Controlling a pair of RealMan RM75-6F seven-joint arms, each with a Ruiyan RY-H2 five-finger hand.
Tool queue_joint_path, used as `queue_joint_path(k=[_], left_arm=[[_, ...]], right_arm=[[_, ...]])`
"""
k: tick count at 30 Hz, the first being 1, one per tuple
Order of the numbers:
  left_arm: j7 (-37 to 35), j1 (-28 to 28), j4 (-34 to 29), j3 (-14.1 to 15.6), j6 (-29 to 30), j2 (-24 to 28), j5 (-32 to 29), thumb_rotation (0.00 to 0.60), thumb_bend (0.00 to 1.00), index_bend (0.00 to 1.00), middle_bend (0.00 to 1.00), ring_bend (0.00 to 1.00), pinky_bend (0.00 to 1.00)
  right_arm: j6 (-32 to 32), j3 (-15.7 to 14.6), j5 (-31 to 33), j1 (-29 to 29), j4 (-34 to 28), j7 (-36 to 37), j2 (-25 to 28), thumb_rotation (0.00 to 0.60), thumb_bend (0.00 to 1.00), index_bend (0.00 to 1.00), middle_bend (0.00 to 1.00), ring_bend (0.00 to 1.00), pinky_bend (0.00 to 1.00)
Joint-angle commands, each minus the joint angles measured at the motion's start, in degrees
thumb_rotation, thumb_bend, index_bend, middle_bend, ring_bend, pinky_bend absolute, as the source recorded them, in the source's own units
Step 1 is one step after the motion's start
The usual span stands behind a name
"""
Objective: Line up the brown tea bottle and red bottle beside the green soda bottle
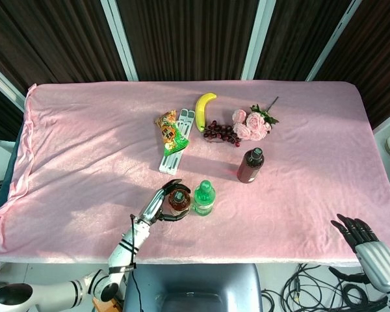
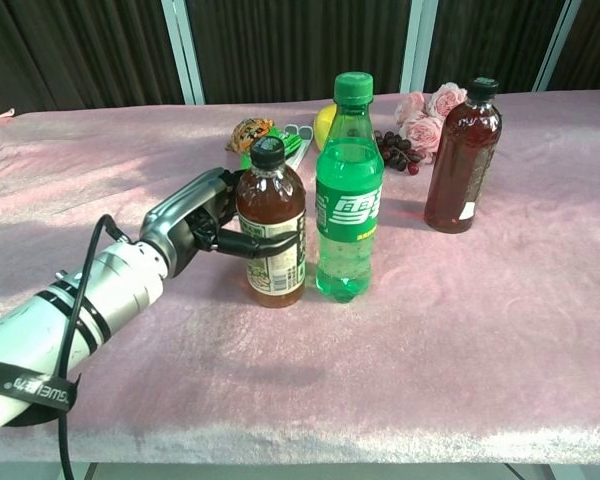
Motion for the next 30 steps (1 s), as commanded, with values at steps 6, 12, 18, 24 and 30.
queue_joint_path(k=[6,12,18,24,30], left_arm=[[-0.5,-0.2,-0.3,0.5,-0.8,0.5,0.2,0.600,0.42,0.26,0.26,0.05,0.08],[-1.0,-0.2,-1.1,0.6,-1.5,1.0,0.0,0.600,0.39,0.17,0.22,0.02,0.05],[-2.3,-0.2,-1.8,0.4,-1.7,1.6,0.0,0.600,0.35,0.01,0.14,0.00,0.02],[-2.4,0.2,-2.7,0.5,-1.3,2.4,0.0,0.600,0.34,0.00,0.06,0.00,0.00],[0.3,1.5,-4.2,2.8,2.4,5.6,4.0,0.600,0.30,0.00,0.00,0.00,0.00]], right_arm=[[0.3,0.1,0.1,-0.1,0.1,0.2,0.0,0.600,0.28,0.00,0.00,0.00,0.11],[0.3,0.0,0.0,-0.1,0.1,0.1,0.0,0.600,0.28,0.00,0.00,0.00,0.11],[0.2,0.0,0.0,-0.1,0.1,0.1,0.0,0.600,0.28,0.00,0.00,0.00,0.11],[0.2,0.0,-0.1,-0.1,0.1,0.0,0.0,0.600,0.28,0.00,0.00,0.00,0.11],[0.3,0.0,0.0,-0.1,0.0,-0.2,-0.1,0.600,0.28,0.00,0.00,0.00,0.11]])
